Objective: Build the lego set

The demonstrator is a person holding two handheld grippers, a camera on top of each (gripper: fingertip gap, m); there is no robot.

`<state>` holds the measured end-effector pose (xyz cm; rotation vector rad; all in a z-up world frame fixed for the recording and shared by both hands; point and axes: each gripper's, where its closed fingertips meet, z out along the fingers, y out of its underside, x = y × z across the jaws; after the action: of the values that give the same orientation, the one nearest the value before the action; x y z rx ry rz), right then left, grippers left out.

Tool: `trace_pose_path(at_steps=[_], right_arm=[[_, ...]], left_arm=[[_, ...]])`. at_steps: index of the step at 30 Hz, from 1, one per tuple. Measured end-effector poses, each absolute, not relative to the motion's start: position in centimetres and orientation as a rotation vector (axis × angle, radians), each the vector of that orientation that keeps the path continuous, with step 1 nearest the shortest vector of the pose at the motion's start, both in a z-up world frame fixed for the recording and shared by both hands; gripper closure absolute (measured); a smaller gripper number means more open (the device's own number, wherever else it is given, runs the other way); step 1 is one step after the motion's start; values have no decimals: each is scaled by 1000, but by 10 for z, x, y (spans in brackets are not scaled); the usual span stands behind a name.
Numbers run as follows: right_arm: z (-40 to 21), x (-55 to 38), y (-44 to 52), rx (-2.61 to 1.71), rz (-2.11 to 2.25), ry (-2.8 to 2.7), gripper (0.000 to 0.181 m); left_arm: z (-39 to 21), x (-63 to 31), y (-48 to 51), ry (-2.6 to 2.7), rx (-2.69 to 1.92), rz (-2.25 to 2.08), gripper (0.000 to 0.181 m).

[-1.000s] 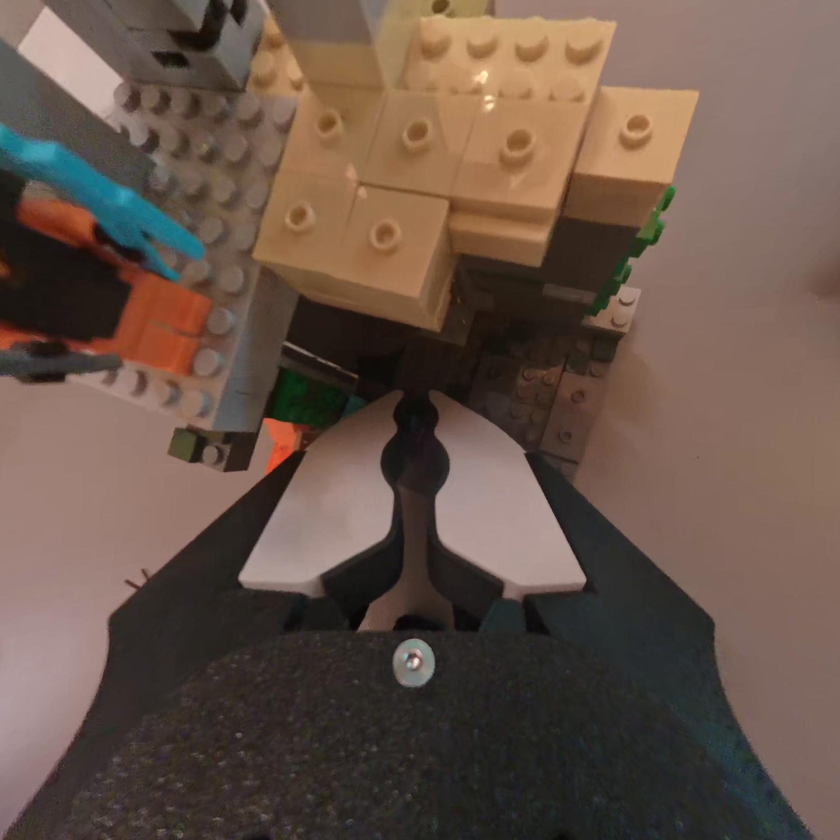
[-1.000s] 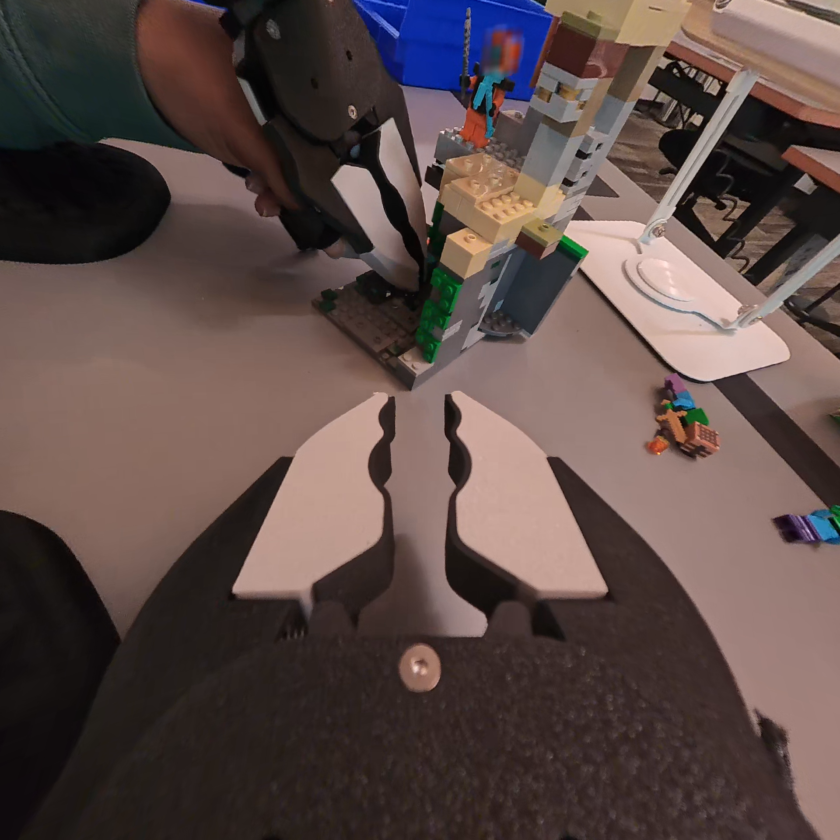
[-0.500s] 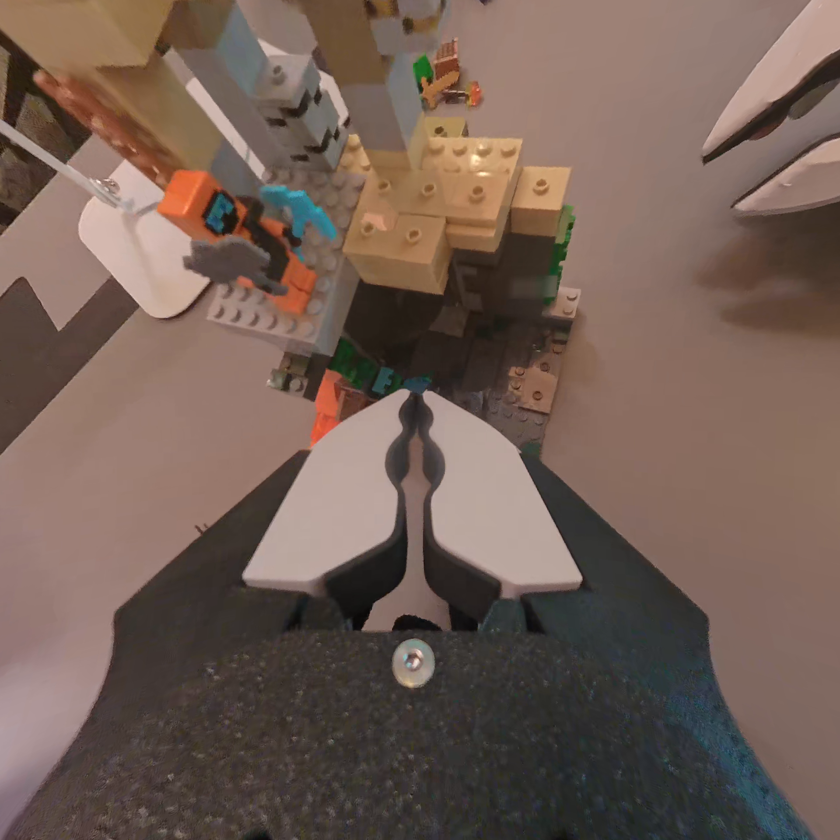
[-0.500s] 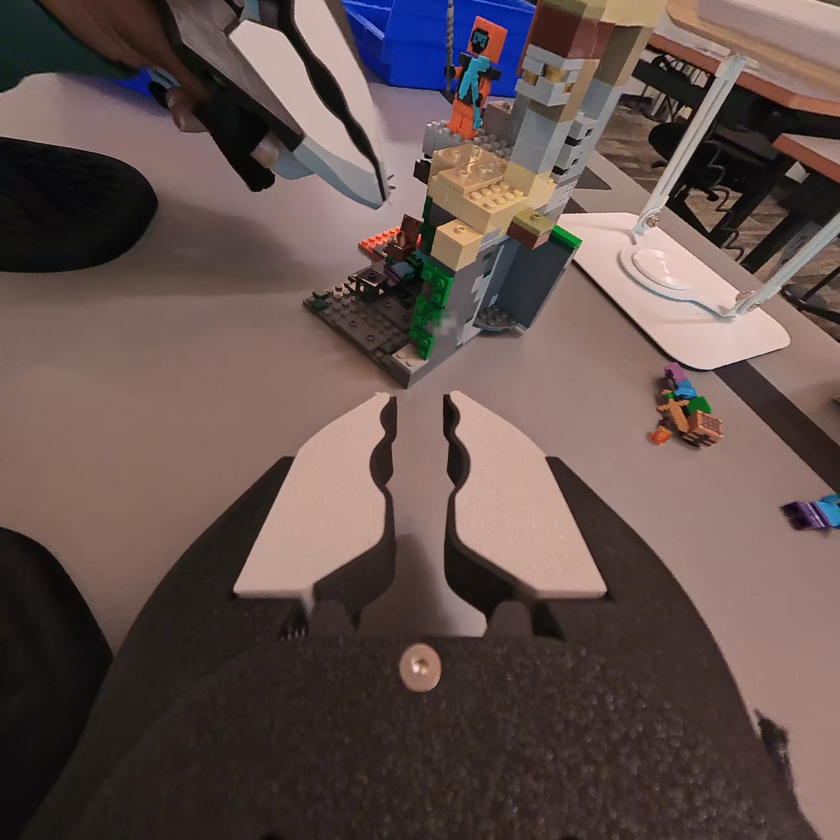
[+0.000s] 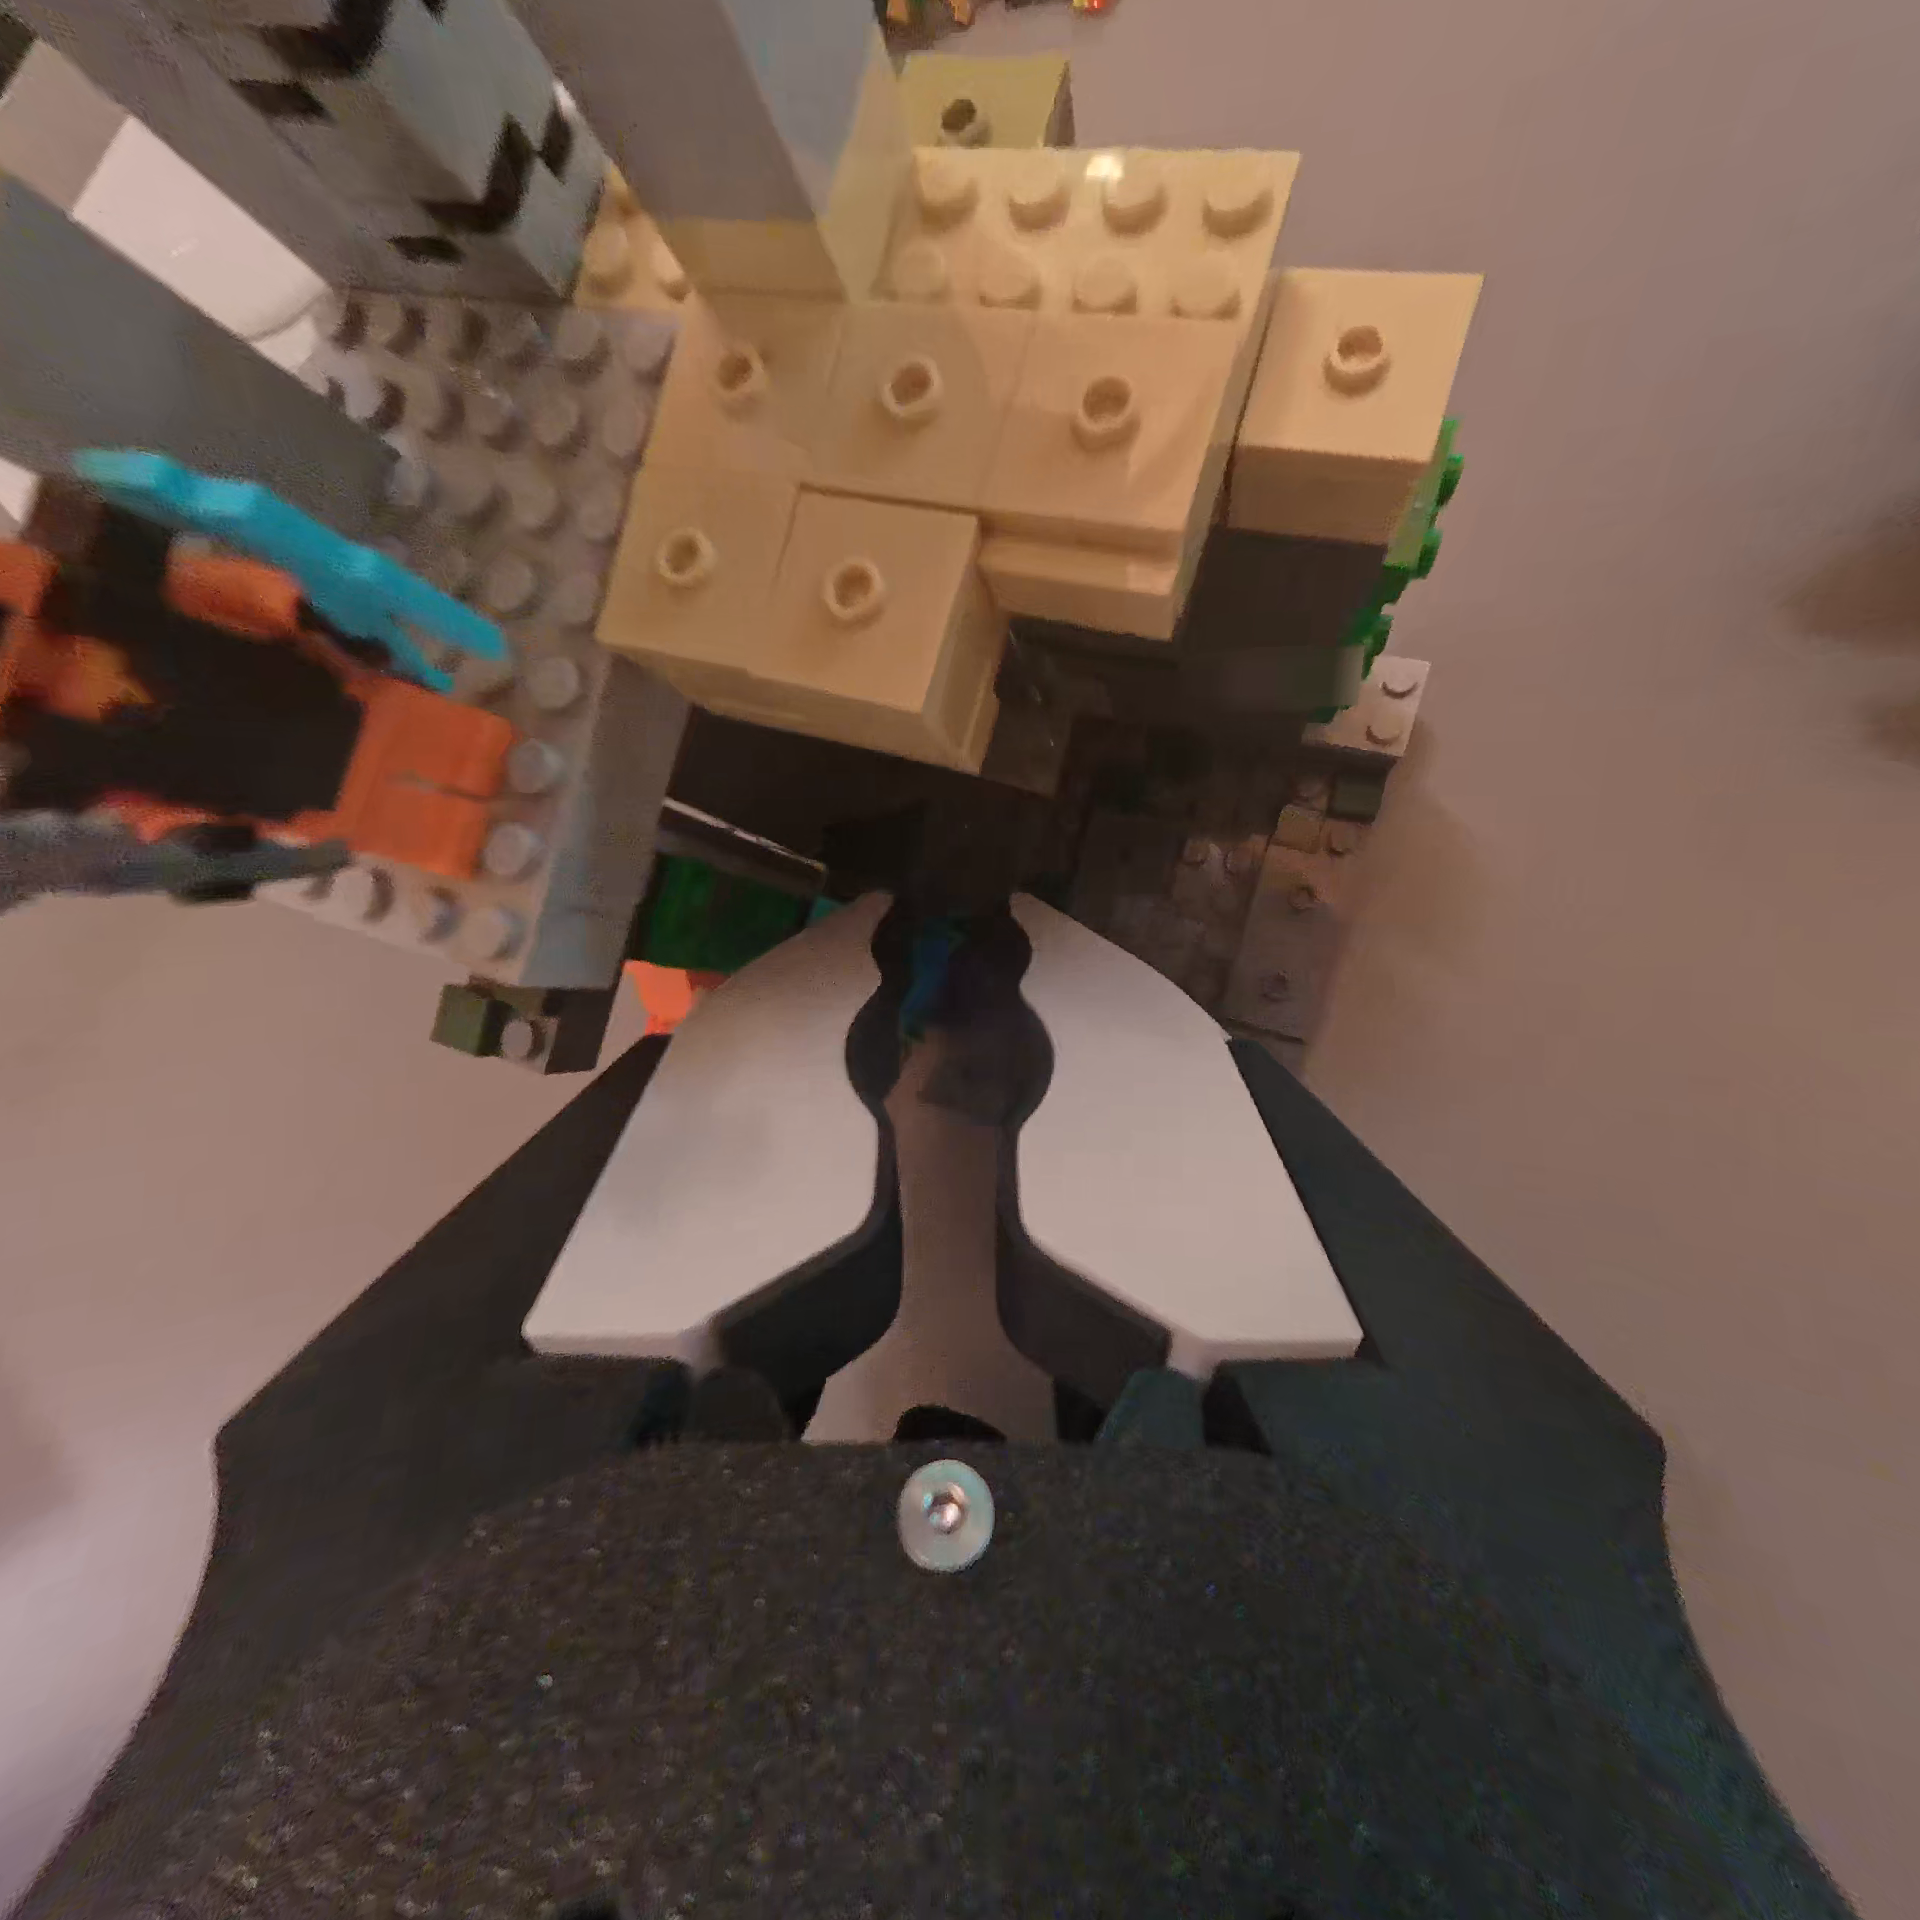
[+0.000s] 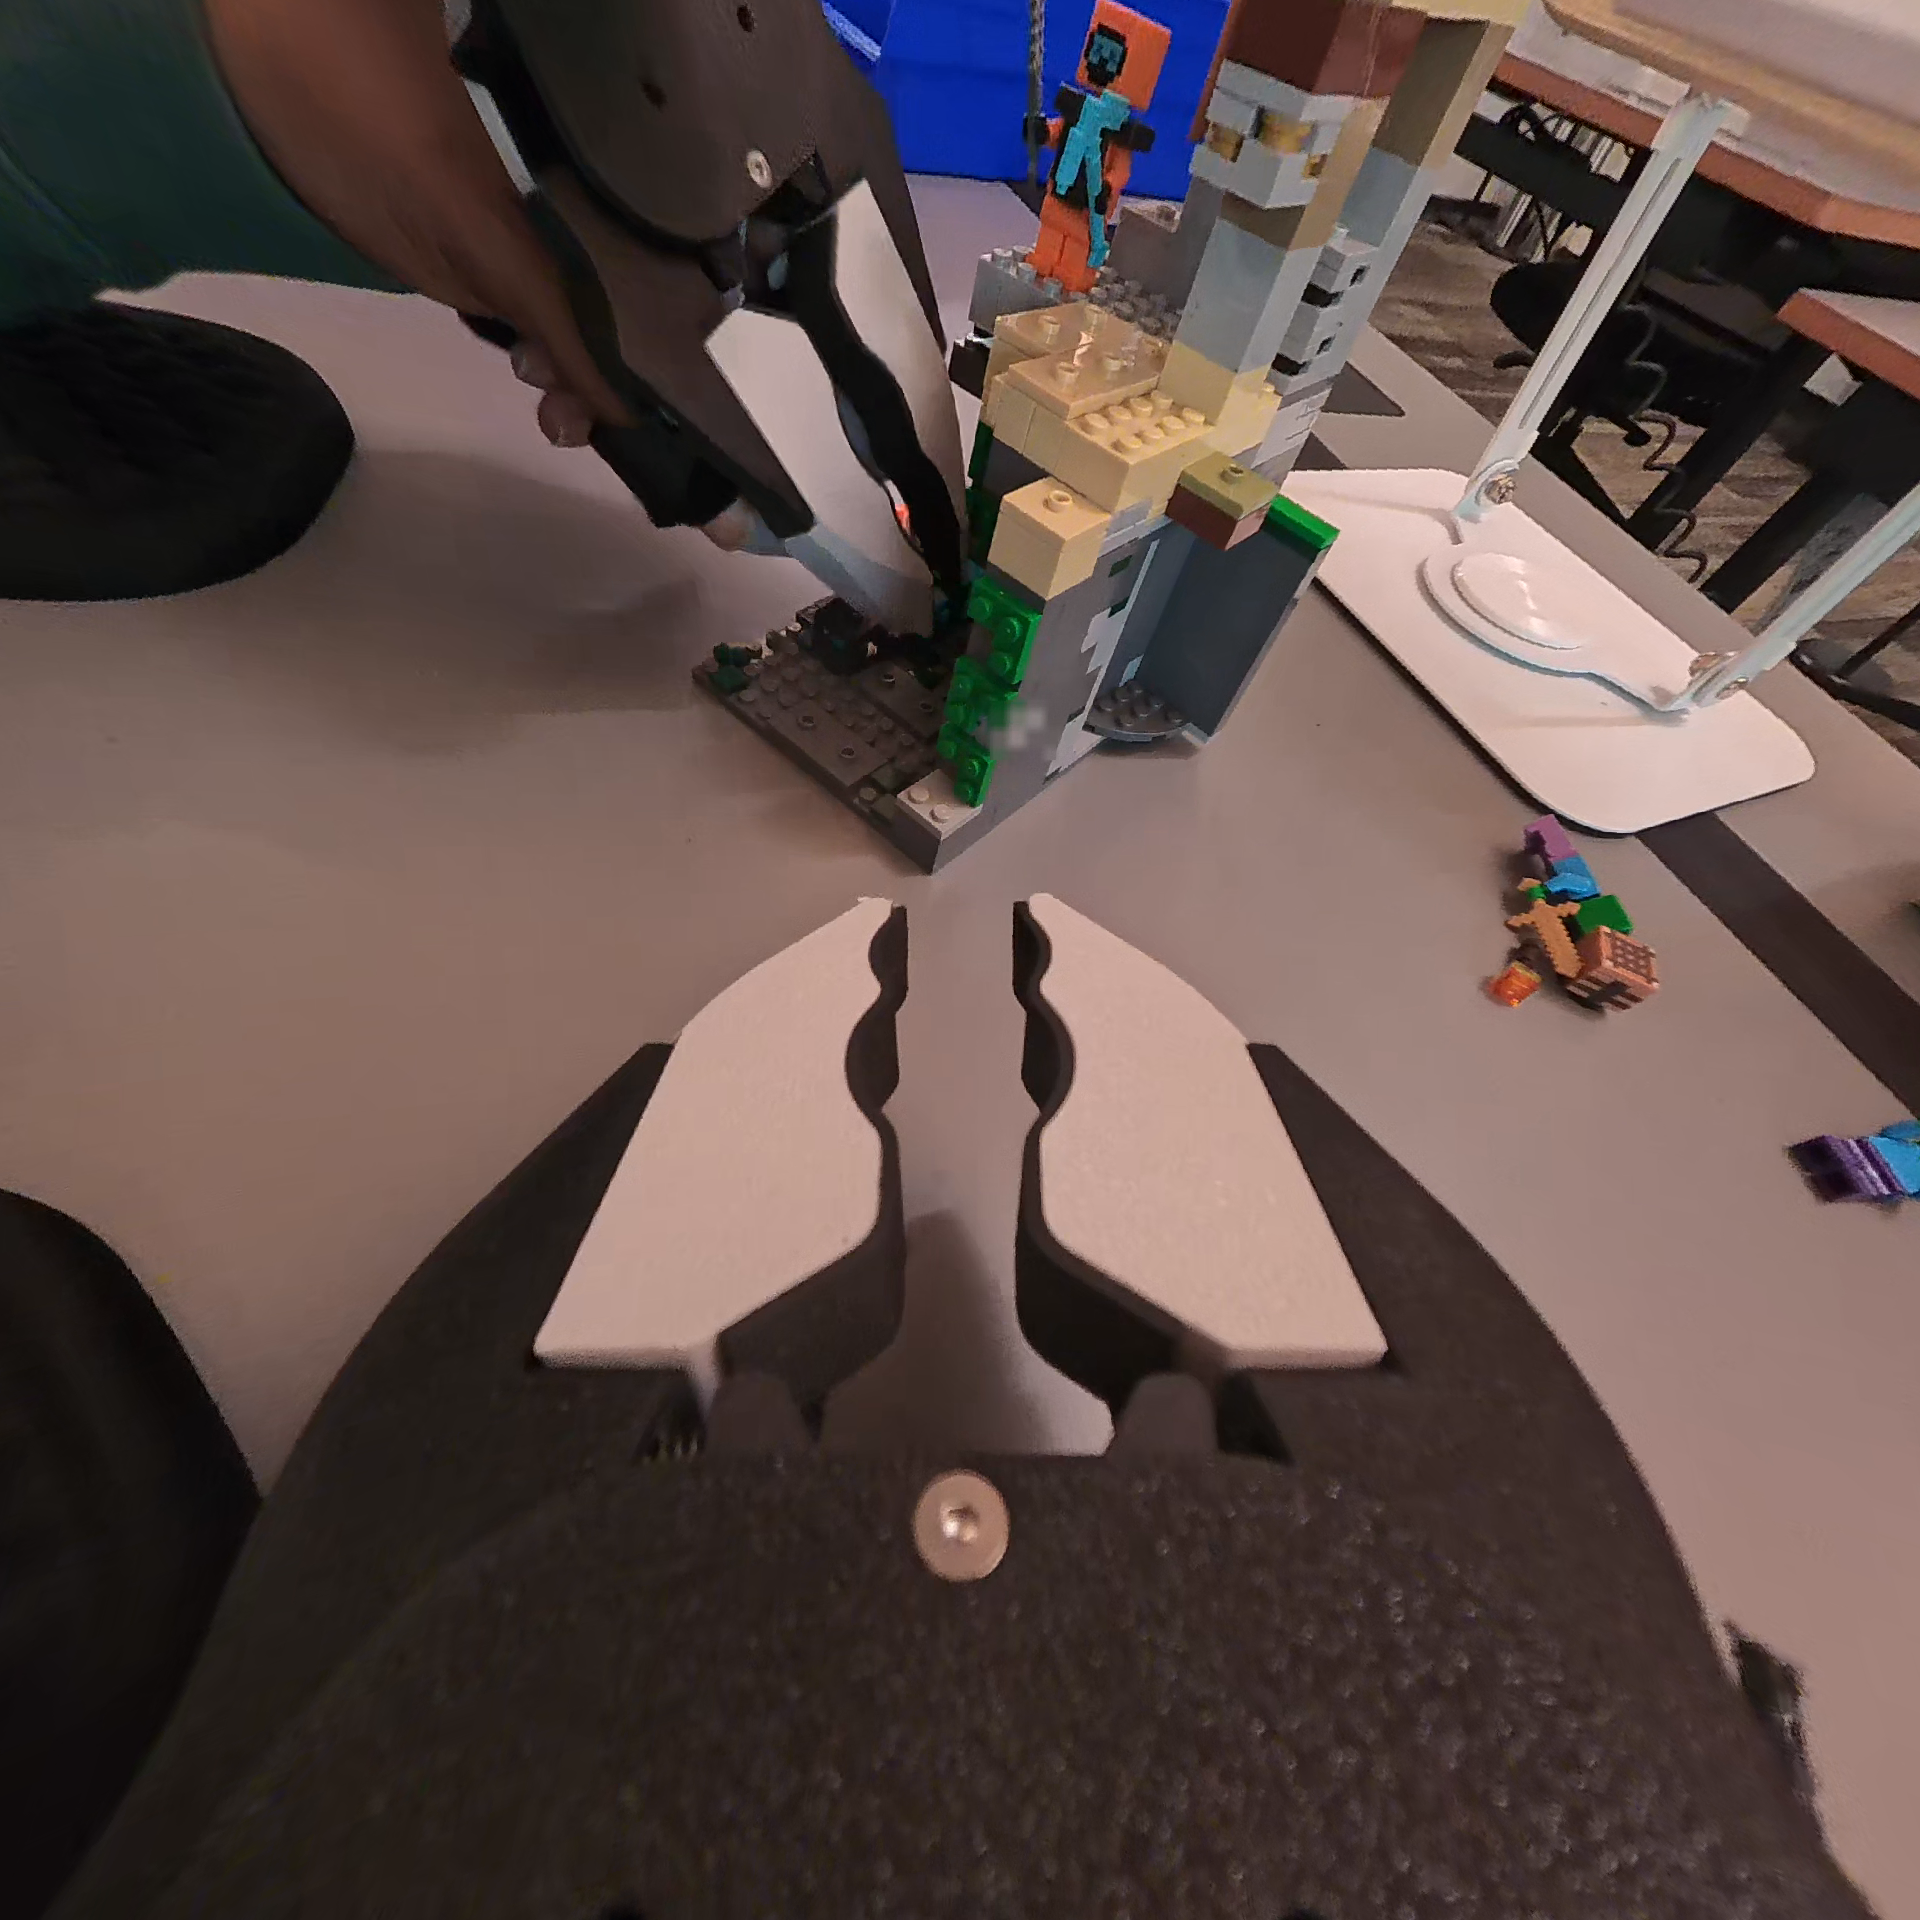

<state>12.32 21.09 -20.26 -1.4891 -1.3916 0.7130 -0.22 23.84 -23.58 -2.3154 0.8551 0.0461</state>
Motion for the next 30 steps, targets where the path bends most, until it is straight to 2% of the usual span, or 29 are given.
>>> trace_pose_path(at_steps=[14,20,30], right_arm=[[-204,124,213,-1496,709,-1383,162],[-205,124,212,-1497,709,-1384,162],[-206,122,210,-1492,695,-1395,162]], left_arm=[[-231,-8,235,937,-2261,198,177],[-225,-3,214,915,-2230,73,177],[-196,17,193,754,-2156,-402,177]])
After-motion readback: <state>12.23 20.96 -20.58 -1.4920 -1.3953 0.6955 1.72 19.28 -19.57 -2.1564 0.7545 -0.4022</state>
